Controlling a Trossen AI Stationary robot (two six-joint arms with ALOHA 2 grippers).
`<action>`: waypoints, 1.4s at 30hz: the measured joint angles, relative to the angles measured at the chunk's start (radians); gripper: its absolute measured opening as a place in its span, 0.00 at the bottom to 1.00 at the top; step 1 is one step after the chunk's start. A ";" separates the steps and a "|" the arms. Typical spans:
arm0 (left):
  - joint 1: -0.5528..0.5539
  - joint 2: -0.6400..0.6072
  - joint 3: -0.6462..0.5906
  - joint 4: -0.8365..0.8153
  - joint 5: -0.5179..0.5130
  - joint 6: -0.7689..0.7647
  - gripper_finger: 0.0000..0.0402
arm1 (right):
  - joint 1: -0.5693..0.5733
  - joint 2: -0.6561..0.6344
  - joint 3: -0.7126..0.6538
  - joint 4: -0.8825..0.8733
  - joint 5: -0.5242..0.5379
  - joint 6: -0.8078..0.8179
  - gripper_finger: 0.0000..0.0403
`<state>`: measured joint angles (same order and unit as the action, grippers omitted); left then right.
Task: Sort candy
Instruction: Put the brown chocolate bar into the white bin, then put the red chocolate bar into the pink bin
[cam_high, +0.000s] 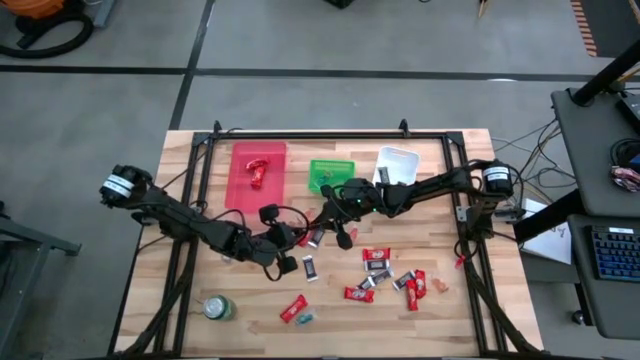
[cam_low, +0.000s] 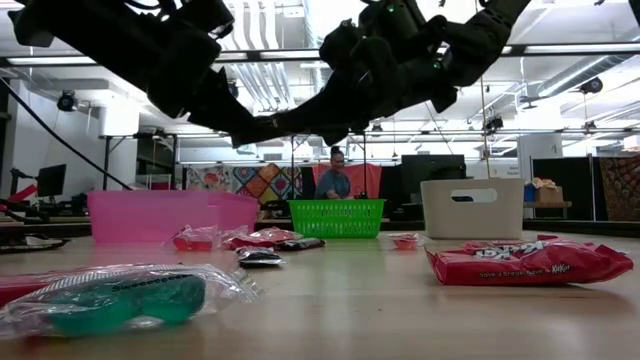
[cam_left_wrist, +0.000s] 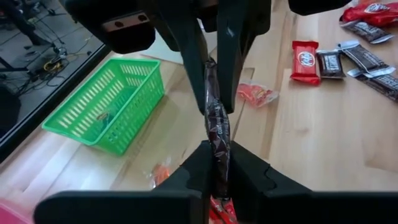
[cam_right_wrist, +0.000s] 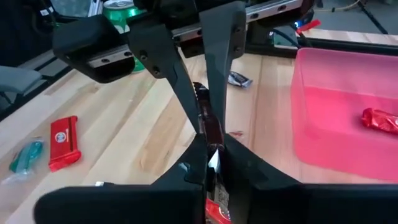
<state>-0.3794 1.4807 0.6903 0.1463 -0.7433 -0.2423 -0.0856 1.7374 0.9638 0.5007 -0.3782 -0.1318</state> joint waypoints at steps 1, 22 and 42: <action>0.000 0.000 0.000 0.000 -0.003 -0.003 0.07 | 0.000 0.000 0.000 0.000 -0.001 0.000 0.05; 0.019 -0.199 -0.001 -0.141 -0.086 -0.036 0.32 | -0.134 -0.288 0.186 -1.073 0.644 0.008 0.04; 0.048 -0.381 -0.001 -0.227 -0.087 -0.031 0.32 | -0.406 -0.297 0.102 -1.303 0.720 0.343 0.34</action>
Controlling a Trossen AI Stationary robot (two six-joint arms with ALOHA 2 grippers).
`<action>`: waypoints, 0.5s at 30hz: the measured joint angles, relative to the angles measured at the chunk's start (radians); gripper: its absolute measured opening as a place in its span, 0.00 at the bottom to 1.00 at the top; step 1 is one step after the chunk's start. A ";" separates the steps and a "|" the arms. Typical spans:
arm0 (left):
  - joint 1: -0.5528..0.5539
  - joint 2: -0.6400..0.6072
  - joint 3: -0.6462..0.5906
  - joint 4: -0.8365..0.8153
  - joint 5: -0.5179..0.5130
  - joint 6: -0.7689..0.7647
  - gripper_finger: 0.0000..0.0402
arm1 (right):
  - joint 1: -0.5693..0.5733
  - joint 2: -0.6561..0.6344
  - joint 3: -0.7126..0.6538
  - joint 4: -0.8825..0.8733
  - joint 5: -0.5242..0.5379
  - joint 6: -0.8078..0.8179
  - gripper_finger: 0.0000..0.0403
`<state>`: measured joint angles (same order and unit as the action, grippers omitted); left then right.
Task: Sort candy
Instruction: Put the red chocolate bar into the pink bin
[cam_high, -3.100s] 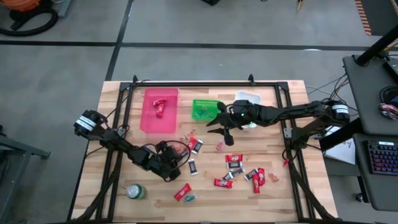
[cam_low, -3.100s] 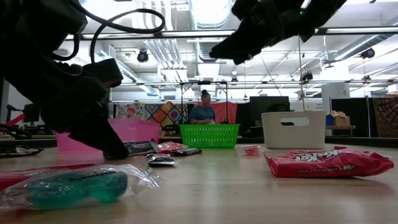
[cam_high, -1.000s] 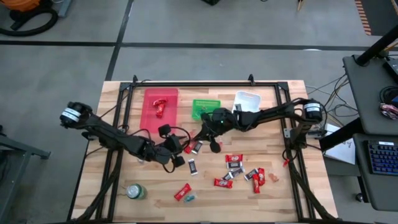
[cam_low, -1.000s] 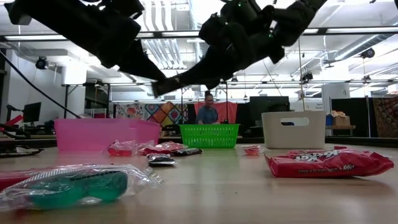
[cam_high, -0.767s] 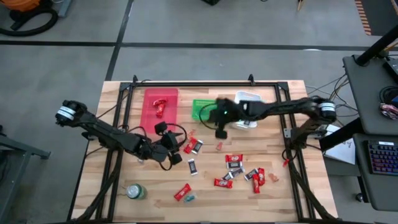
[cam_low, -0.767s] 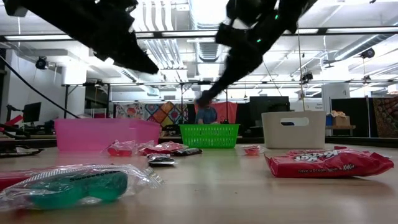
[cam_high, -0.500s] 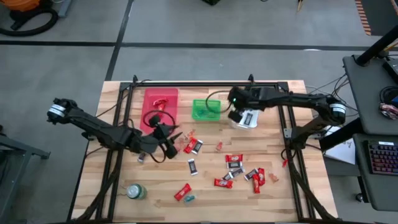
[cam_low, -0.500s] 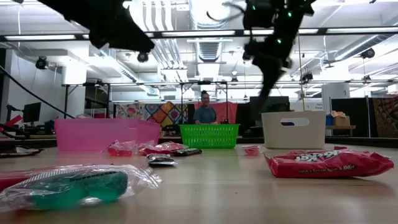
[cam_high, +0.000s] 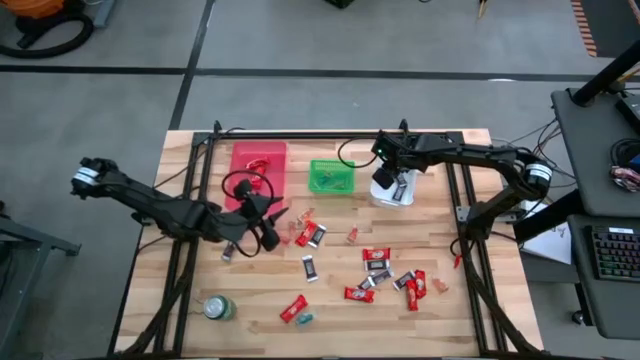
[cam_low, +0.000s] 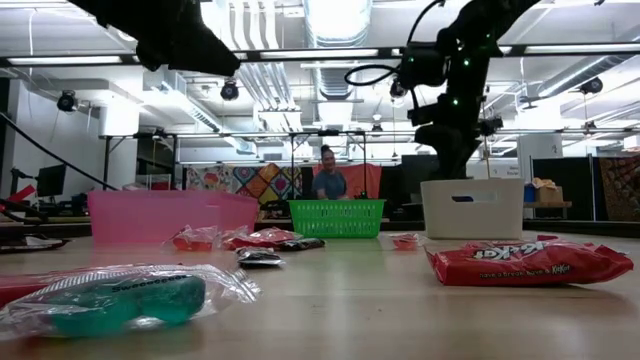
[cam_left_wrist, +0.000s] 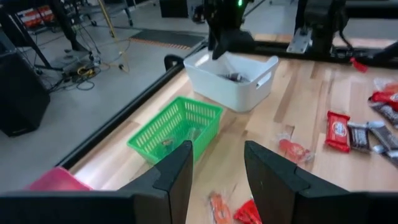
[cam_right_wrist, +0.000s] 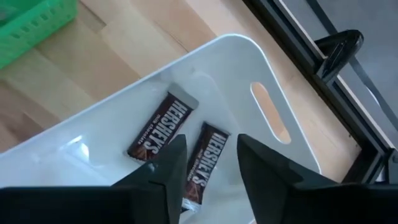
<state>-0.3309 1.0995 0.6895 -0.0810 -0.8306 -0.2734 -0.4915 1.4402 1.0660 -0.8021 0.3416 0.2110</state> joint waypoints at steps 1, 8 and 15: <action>0.000 0.007 0.000 -0.004 0.001 -0.008 0.32 | 0.000 -0.002 0.000 0.000 0.000 0.005 0.35; 0.000 0.065 0.000 -0.012 0.002 -0.052 0.32 | 0.007 -0.006 0.000 0.000 -0.003 0.026 0.35; 0.001 0.140 0.000 -0.011 0.002 -0.076 0.32 | 0.044 -0.006 0.000 0.014 -0.010 0.026 0.36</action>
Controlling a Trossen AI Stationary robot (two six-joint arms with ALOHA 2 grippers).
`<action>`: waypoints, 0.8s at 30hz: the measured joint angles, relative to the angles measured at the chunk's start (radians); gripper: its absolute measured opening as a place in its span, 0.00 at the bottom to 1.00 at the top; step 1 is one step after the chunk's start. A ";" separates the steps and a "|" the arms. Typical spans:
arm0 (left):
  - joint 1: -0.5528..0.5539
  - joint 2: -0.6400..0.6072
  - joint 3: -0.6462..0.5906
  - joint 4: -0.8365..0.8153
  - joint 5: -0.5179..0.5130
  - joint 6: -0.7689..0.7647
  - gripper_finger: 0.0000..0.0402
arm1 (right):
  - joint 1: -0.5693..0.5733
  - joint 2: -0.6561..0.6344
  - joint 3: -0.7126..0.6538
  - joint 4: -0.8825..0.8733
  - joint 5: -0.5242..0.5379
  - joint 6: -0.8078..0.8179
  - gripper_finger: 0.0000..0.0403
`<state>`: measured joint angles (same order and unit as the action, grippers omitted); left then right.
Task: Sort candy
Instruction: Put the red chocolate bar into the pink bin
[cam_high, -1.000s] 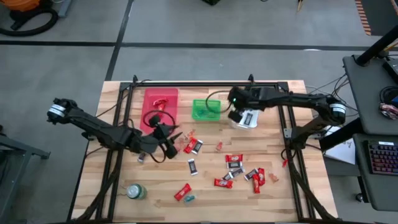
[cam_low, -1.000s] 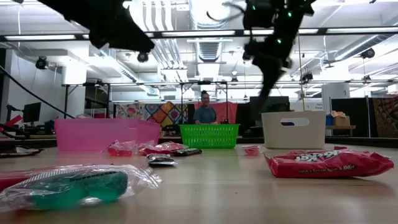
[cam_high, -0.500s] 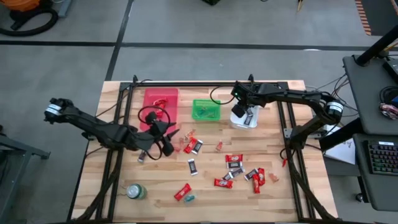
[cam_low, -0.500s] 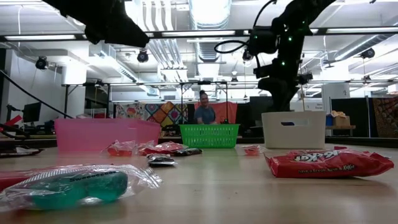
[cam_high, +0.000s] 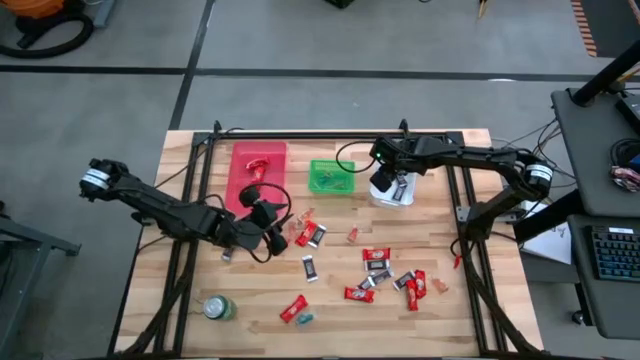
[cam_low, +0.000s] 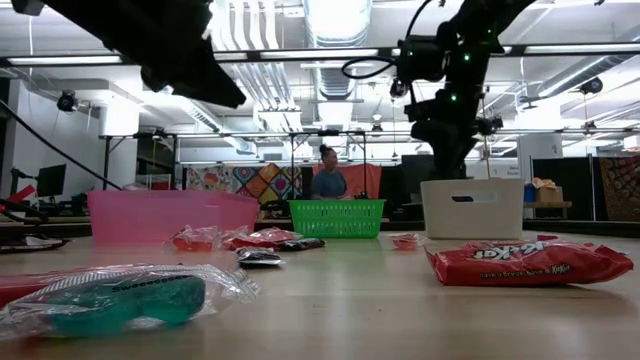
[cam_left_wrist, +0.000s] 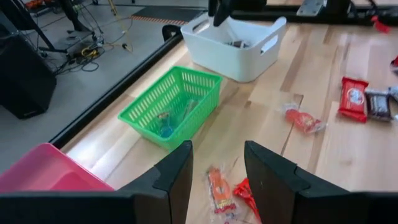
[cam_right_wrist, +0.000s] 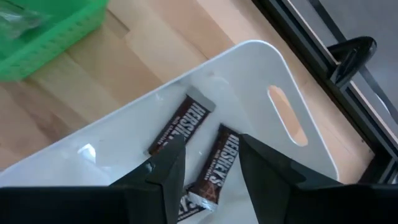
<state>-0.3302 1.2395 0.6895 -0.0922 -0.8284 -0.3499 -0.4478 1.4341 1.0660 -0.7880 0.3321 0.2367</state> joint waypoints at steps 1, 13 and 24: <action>0.000 0.011 0.000 0.001 0.000 -0.002 0.32 | 0.005 0.000 0.000 0.005 0.000 0.000 0.36; 0.003 0.106 0.000 0.002 0.033 -0.018 0.32 | 0.044 0.000 0.000 0.024 -0.002 0.000 0.36; 0.021 0.163 0.000 0.004 0.114 -0.031 0.32 | 0.044 0.000 0.014 0.028 -0.003 0.000 0.36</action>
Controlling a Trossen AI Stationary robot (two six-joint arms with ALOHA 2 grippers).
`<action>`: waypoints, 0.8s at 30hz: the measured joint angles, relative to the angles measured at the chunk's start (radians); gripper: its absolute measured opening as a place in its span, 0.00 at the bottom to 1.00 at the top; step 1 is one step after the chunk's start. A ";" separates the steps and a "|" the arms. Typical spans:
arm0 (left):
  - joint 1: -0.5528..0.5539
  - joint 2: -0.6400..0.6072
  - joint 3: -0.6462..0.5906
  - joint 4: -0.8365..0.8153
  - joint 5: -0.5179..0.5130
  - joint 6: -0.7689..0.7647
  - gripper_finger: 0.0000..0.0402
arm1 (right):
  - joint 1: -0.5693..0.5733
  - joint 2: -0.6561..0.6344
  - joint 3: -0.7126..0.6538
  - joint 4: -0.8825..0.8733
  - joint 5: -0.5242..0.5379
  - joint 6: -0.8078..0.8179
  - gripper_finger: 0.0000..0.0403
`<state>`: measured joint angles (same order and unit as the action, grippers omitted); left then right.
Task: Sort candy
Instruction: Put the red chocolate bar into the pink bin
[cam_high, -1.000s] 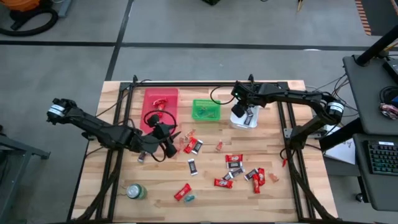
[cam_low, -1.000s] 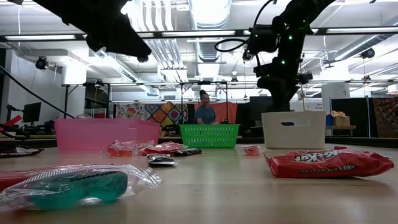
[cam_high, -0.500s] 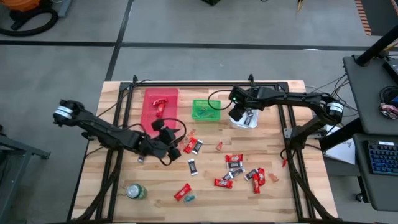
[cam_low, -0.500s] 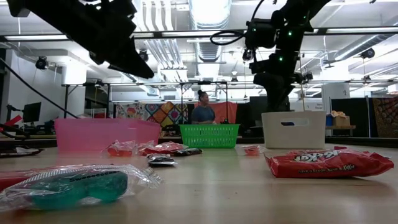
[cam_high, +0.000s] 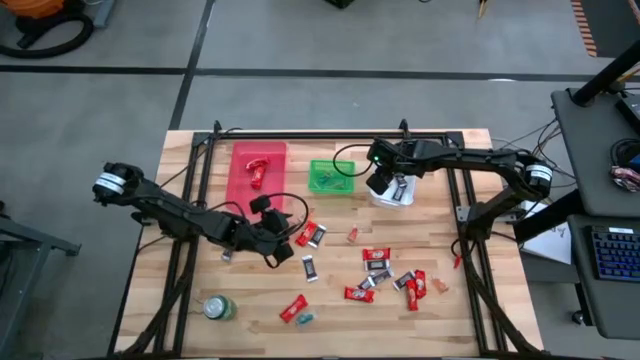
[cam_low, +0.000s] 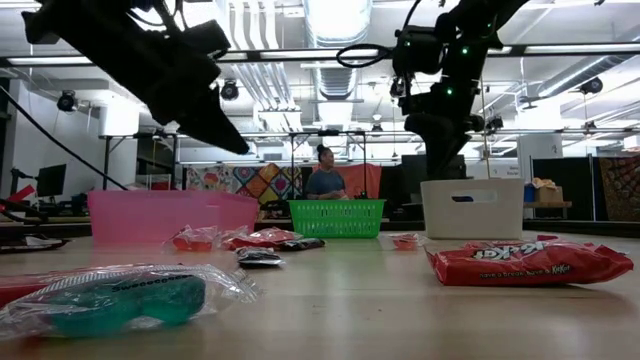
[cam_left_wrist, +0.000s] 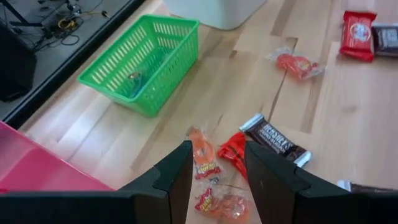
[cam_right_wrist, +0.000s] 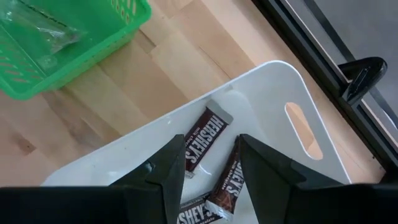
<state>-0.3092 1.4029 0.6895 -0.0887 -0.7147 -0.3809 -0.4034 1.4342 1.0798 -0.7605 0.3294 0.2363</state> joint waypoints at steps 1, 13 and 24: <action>0.000 0.006 0.000 0.000 0.000 0.000 0.32 | 0.000 0.000 0.000 0.000 0.000 0.000 0.36; 0.004 0.149 0.001 0.191 0.003 0.009 0.32 | 0.000 0.000 0.000 0.012 0.000 -0.001 0.36; 0.006 0.281 0.010 0.292 0.026 -0.044 0.32 | 0.000 0.000 0.000 0.013 -0.045 -0.012 0.36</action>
<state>-0.3032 1.6840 0.6999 0.2028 -0.6882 -0.4248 -0.4030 1.4342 1.0801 -0.7475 0.2840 0.2241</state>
